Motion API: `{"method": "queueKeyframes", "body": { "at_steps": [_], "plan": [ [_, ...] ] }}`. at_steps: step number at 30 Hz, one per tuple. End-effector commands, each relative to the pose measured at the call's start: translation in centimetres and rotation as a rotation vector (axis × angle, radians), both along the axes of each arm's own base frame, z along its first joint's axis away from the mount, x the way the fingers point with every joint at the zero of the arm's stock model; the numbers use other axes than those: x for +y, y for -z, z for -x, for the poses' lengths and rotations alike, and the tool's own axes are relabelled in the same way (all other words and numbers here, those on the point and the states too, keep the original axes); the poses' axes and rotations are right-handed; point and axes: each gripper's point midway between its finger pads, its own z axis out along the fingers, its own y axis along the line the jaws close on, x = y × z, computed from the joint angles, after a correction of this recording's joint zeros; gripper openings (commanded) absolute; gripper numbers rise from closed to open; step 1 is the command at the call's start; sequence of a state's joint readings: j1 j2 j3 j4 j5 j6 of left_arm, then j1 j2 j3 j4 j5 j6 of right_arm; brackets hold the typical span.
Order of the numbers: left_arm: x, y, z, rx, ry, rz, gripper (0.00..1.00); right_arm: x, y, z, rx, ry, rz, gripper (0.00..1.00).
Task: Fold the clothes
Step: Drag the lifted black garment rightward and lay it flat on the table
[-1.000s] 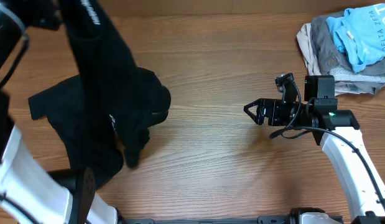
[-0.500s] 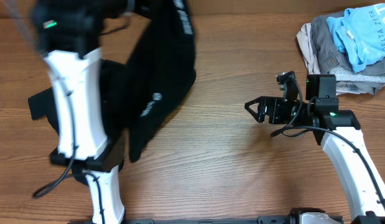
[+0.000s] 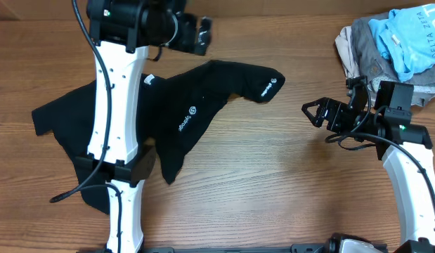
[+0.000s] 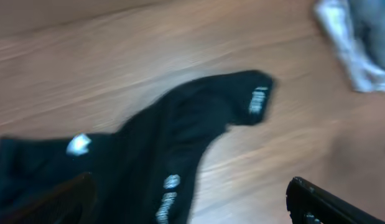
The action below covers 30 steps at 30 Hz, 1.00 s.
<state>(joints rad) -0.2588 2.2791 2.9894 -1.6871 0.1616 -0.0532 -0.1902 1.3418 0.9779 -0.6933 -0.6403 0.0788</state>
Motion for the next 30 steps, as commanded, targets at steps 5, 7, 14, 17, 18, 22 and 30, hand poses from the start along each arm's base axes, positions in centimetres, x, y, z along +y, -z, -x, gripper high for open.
{"method": "queueKeyframes", "body": {
  "at_steps": [5,7,14,17,18,22,30],
  "plan": [
    [5.2,4.3,-0.8,0.126,-0.187,-0.150,1.00,-0.1,-1.3,-0.6,-0.038,-0.003,-0.002,0.94],
    [6.6,6.2,-0.7,0.183,-0.231,-0.210,1.00,-0.1,-1.2,-0.6,-0.034,-0.001,0.000,0.94],
    [13.0,9.3,-0.5,0.283,-0.359,-0.360,1.00,-0.1,-1.1,-0.4,-0.023,-0.001,-0.003,0.94],
    [14.2,9.8,-0.4,0.311,-0.350,-0.322,1.00,-0.1,-1.1,-0.4,-0.023,-0.001,-0.003,0.94],
    [14.4,10.0,-0.3,0.323,-0.341,-0.312,1.00,-0.1,-1.1,-0.4,-0.023,-0.001,-0.003,0.94],
    [15.2,12.2,0.6,0.402,-0.325,-0.341,1.00,-0.1,-1.1,-0.4,-0.023,-0.001,-0.003,0.94],
    [19.0,18.1,3.9,0.624,-0.364,-0.453,1.00,-0.1,-1.1,-0.4,-0.023,-0.001,-0.002,0.94]
  ]
}}
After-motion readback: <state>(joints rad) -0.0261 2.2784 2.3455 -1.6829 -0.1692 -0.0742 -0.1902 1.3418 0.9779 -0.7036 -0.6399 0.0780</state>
